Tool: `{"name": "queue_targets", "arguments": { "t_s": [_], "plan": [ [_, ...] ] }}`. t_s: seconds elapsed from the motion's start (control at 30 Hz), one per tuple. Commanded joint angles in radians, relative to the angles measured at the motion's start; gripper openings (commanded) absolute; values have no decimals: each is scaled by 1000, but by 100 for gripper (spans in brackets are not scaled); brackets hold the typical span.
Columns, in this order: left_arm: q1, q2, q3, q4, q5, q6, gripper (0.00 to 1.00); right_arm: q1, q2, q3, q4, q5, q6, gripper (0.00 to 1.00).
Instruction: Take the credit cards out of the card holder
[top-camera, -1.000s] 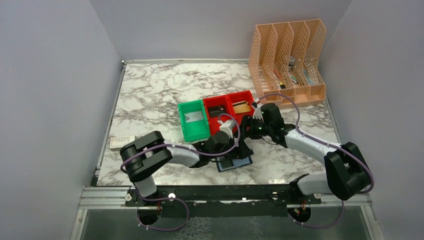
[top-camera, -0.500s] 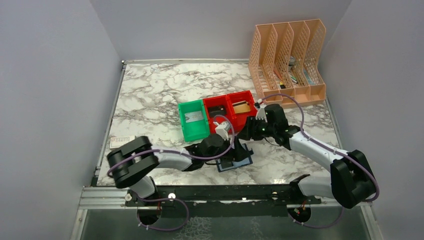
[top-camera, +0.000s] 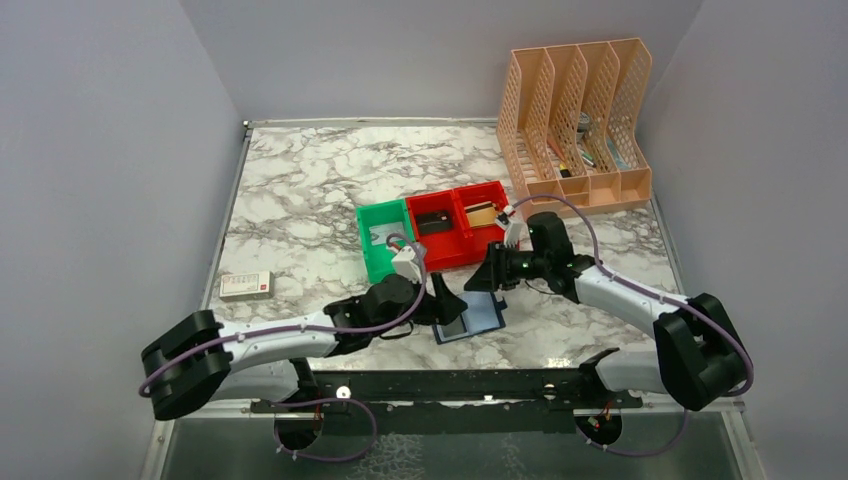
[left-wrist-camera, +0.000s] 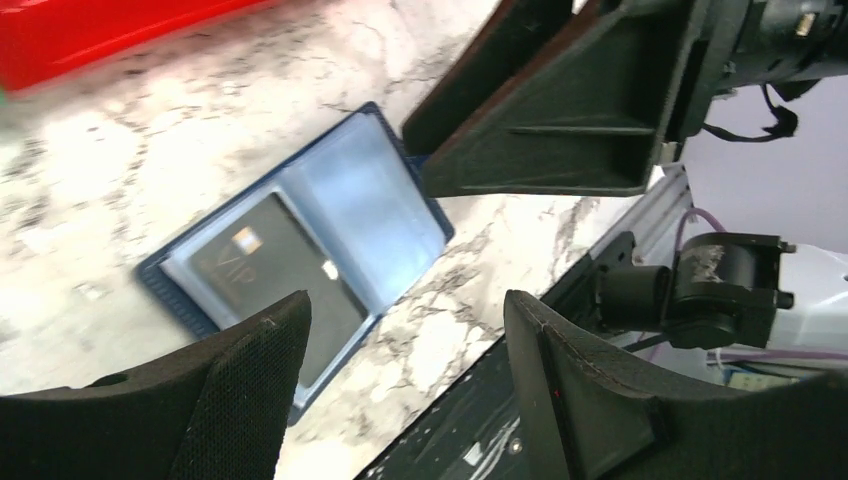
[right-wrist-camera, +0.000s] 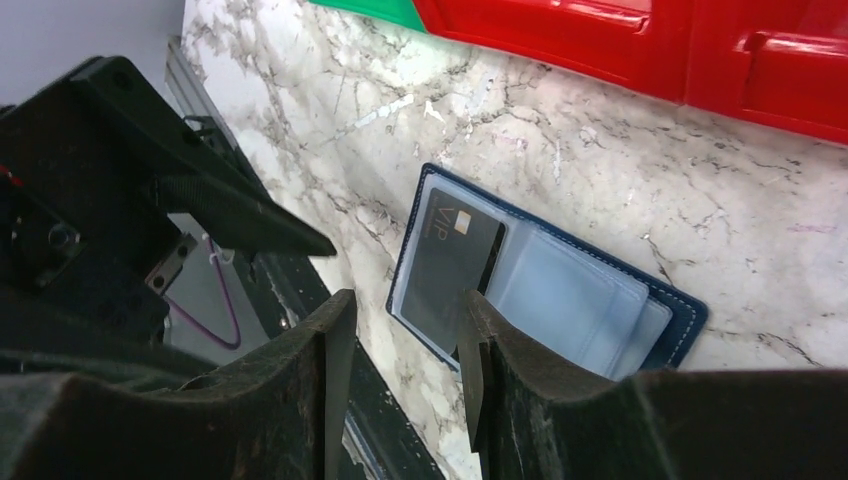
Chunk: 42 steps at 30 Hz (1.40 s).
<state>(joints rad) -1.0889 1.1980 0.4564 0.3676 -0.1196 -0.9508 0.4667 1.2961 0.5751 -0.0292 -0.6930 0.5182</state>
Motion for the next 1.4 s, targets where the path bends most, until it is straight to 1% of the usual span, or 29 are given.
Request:
{"name": "queue_targets", "arguments": {
  "t_s": [0.0,0.1,0.17,0.27,0.4,0.57,0.8,0.9,1.03,1.17,1.27,1.37],
  "plan": [
    [-2,-142,-21,-222,-142,0,73,28,12,-6,37,-44,-8,42],
    [-1,-189,-6,-333,-170,2,74,51,34,4,46,-44,-4,42],
    [-1,-215,-11,-363,-180,-2,74,81,40,17,41,-19,-4,42],
    [-1,-254,-35,-374,-193,-22,73,121,54,21,48,28,3,41],
    [0,-295,-61,-366,-189,-40,71,144,79,11,68,52,22,38],
    [0,-291,-66,-357,-179,-40,70,167,86,3,59,101,11,36],
    [-1,-186,-44,-273,-133,-31,70,171,167,-28,116,62,31,32],
    [-1,-112,0,-265,-100,-31,68,171,190,-45,116,136,53,31],
    [-2,-20,62,-252,-64,-12,66,171,208,-55,76,267,60,28],
    [-2,47,97,-234,-45,0,65,171,204,-68,72,289,56,28],
    [-1,90,109,-202,-20,7,62,171,204,-77,79,291,65,27],
    [-1,126,122,-217,-28,5,59,171,196,-89,74,320,81,25]
  ]
}}
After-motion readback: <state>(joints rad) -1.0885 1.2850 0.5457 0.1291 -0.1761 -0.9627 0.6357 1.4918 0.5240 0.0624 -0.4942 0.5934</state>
